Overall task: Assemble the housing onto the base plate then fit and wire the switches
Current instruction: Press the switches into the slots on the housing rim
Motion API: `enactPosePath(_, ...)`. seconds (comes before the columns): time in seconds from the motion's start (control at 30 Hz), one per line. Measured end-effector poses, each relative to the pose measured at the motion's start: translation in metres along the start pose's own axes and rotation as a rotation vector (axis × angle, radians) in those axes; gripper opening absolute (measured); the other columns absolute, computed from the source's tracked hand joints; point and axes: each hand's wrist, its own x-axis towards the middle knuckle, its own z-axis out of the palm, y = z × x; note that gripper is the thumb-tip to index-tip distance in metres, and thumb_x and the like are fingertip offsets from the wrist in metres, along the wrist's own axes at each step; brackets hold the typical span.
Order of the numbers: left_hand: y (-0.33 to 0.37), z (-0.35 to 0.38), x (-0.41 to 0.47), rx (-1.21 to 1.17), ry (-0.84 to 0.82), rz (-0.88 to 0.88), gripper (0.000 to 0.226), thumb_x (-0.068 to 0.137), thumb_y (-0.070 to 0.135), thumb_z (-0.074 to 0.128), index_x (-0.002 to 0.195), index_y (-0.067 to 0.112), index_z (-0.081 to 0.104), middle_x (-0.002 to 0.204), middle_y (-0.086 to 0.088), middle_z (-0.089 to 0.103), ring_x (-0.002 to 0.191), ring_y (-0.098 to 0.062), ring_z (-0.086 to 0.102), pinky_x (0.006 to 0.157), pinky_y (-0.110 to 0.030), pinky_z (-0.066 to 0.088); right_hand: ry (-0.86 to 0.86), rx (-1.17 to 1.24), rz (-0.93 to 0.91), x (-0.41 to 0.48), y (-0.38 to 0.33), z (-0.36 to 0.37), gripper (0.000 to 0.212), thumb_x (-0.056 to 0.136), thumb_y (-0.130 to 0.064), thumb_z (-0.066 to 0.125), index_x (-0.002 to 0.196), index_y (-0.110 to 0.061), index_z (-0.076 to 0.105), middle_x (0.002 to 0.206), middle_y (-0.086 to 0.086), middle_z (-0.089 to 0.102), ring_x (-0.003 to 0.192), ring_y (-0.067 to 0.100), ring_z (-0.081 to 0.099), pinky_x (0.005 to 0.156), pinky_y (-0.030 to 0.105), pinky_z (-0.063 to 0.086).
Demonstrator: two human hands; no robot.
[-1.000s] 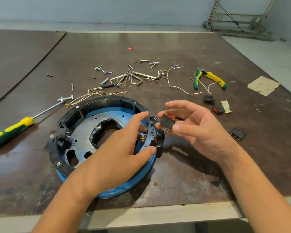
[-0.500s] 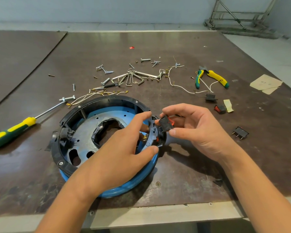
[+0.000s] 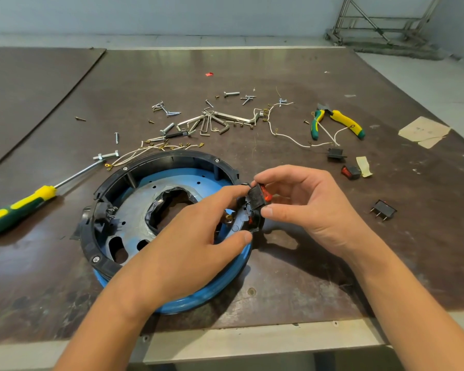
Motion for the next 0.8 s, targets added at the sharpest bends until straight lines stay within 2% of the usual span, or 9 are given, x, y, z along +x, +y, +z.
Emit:
enactPosePath(0.17, -0.0001, 0.0001, 0.0, 0.014, -0.002, 0.016, 0.059, 0.089, 0.046, 0.055, 0.145, 0.049, 0.034, 0.135, 0.032, 0.05, 0.12, 0.014, 0.044, 0.1, -0.016, 0.041, 0.01, -0.023, -0.017, -0.0016, -0.0035, 0.0031, 0.043, 0.076, -0.003, 0.081, 0.116, -0.011, 0.068, 0.108, 0.006, 0.073, 0.103, 0.024, 0.07, 0.087, 0.031, 0.056)
enactPosePath(0.3, -0.0023, 0.0004, -0.0004, 0.006, -0.005, 0.017, 0.06, 0.09, 0.047, 0.055, 0.144, 0.052, 0.031, 0.125, 0.043, 0.047, 0.118, 0.021, 0.04, 0.089, -0.005, 0.039, 0.029, 0.006, -0.032, 0.0, -0.0032, 0.0065, 0.061, 0.073, -0.001, 0.081, 0.129, -0.011, 0.06, 0.107, 0.006, 0.067, 0.098, 0.025, 0.065, 0.088, 0.039, 0.055)
enactPosePath(0.37, -0.0024, 0.0006, -0.0008, -0.005, -0.005, 0.009, 0.061, 0.087, 0.051, 0.054, 0.143, 0.054, 0.029, 0.121, 0.047, 0.046, 0.116, 0.021, 0.041, 0.087, -0.007, 0.041, 0.025, 0.01, -0.034, 0.0006, -0.003, 0.0057, 0.064, 0.073, -0.002, 0.081, 0.132, -0.012, 0.057, 0.108, 0.008, 0.066, 0.099, 0.027, 0.064, 0.09, 0.042, 0.055)
enactPosePath(0.43, -0.0021, 0.001, -0.0006, -0.024, 0.005, -0.011, 0.068, 0.083, 0.055, 0.053, 0.144, 0.053, 0.024, 0.118, 0.045, 0.046, 0.112, 0.018, 0.045, 0.085, -0.013, 0.045, 0.018, -0.007, -0.035, 0.0003, -0.0028, 0.0034, 0.061, 0.075, -0.002, 0.079, 0.132, -0.012, 0.059, 0.11, 0.008, 0.066, 0.104, 0.027, 0.065, 0.093, 0.045, 0.054)
enactPosePath(0.57, -0.001, 0.0013, -0.0007, -0.027, 0.009, -0.04, 0.076, 0.081, 0.058, 0.053, 0.147, 0.05, 0.017, 0.118, 0.045, 0.044, 0.1, 0.002, 0.056, 0.082, -0.023, 0.05, 0.02, -0.05, -0.035, -0.0009, -0.0016, 0.0, 0.051, 0.079, 0.001, 0.076, 0.127, -0.012, 0.064, 0.116, 0.009, 0.068, 0.111, 0.024, 0.065, 0.096, 0.039, 0.055)
enactPosePath(0.63, -0.0014, 0.0013, -0.0007, -0.029, 0.008, -0.043, 0.076, 0.082, 0.057, 0.054, 0.148, 0.049, 0.016, 0.115, 0.049, 0.042, 0.101, 0.006, 0.054, 0.082, -0.017, 0.047, 0.014, -0.066, -0.018, -0.0016, -0.0016, -0.0003, 0.045, 0.08, -0.001, 0.075, 0.123, -0.011, 0.066, 0.114, 0.008, 0.07, 0.11, 0.025, 0.067, 0.093, 0.034, 0.056)
enactPosePath(0.73, -0.0021, 0.0011, -0.0005, -0.014, 0.007, -0.054, 0.077, 0.081, 0.059, 0.053, 0.147, 0.05, 0.015, 0.112, 0.045, 0.043, 0.106, 0.014, 0.048, 0.077, -0.013, 0.047, 0.061, -0.143, 0.018, -0.001, -0.0036, 0.002, 0.03, 0.083, -0.012, 0.074, 0.112, -0.009, 0.07, 0.1, 0.003, 0.075, 0.094, 0.016, 0.072, 0.08, 0.022, 0.055)
enactPosePath(0.8, -0.0024, 0.0014, -0.0004, -0.015, 0.007, -0.068, 0.077, 0.081, 0.059, 0.053, 0.147, 0.051, 0.015, 0.112, 0.041, 0.044, 0.112, 0.018, 0.043, 0.077, -0.014, 0.045, 0.098, -0.221, 0.035, 0.0002, -0.0032, 0.0042, 0.022, 0.084, -0.018, 0.073, 0.104, -0.008, 0.072, 0.092, 0.003, 0.075, 0.086, 0.017, 0.073, 0.074, 0.025, 0.057)
